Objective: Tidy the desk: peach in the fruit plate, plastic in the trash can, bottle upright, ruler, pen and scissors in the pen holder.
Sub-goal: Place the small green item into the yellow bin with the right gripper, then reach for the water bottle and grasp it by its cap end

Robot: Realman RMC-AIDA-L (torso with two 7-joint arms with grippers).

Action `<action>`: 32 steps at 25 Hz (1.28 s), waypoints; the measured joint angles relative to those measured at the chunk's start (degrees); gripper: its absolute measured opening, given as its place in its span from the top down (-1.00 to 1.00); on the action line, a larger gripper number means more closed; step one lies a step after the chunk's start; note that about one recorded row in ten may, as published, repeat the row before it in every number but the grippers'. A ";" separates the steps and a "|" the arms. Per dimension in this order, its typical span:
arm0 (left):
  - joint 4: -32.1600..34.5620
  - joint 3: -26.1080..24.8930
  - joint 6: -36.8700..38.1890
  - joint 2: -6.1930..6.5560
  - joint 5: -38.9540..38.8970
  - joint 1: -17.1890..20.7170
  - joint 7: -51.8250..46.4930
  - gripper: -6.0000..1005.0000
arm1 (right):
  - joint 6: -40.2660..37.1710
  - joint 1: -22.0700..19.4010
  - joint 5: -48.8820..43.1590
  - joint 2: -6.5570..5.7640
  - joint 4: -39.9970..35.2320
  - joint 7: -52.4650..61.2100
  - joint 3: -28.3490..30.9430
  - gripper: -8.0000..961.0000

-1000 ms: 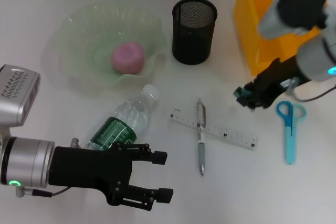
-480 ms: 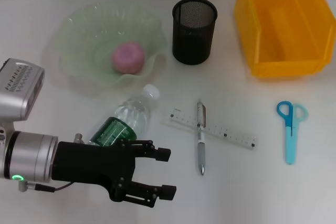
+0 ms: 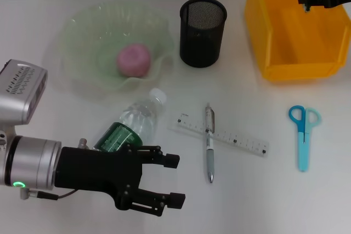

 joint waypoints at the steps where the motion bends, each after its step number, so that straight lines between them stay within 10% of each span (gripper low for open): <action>1: 0.00 -0.01 0.01 0.01 0.00 0.03 0.00 -0.66 | 0.00 -0.05 0.03 0.02 -0.01 -0.01 -0.02 0.06; 5: -0.02 -0.01 0.02 0.02 0.00 0.15 -0.02 -0.66 | -0.16 -0.19 0.14 0.05 -0.09 -0.07 -0.03 0.02; 8: -0.02 -0.01 0.02 0.02 0.00 0.14 -0.02 -0.66 | -0.16 -0.21 0.20 0.05 0.03 -0.10 0.20 -0.38; 24: 0.10 -0.37 -0.11 -0.01 0.00 -0.22 -0.63 -0.65 | -0.78 -3.45 5.20 -0.44 -2.28 -1.11 1.06 -0.47; 32: 0.65 -0.45 0.00 0.43 0.00 -1.55 -4.60 -0.65 | -23.65 -9.62 28.81 -5.09 3.16 -13.10 10.67 -0.52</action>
